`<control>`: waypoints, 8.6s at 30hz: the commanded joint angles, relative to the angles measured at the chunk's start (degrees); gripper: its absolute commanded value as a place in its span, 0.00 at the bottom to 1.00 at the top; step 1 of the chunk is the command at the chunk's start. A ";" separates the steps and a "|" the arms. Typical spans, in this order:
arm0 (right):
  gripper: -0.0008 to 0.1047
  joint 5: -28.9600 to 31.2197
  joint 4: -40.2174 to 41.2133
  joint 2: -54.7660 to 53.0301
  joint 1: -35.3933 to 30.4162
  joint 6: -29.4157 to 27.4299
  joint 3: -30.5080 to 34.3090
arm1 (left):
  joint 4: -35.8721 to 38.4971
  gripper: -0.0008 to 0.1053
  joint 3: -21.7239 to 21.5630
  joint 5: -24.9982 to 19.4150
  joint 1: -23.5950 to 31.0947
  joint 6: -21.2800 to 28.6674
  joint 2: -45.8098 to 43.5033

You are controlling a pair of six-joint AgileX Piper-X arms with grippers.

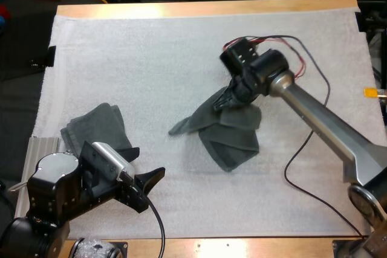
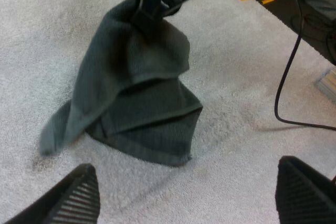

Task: Pick towel from pile, fold and stack

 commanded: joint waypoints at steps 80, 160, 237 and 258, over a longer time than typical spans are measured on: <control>0.56 -4.01 3.66 3.08 1.15 -5.85 -0.50 | 0.23 0.64 -0.38 1.24 -0.29 -0.42 -0.02; 0.02 10.92 1.93 7.72 -0.04 1.55 -0.41 | 0.23 0.64 -0.38 1.24 -0.29 0.72 -0.02; 0.02 18.98 20.23 -12.50 -2.37 3.32 19.63 | -24.89 0.64 -0.38 -2.31 -25.78 -0.61 45.82; 0.02 18.98 20.23 -12.50 -2.37 3.32 19.63 | -36.24 0.64 -0.53 -13.90 -25.78 -4.20 57.95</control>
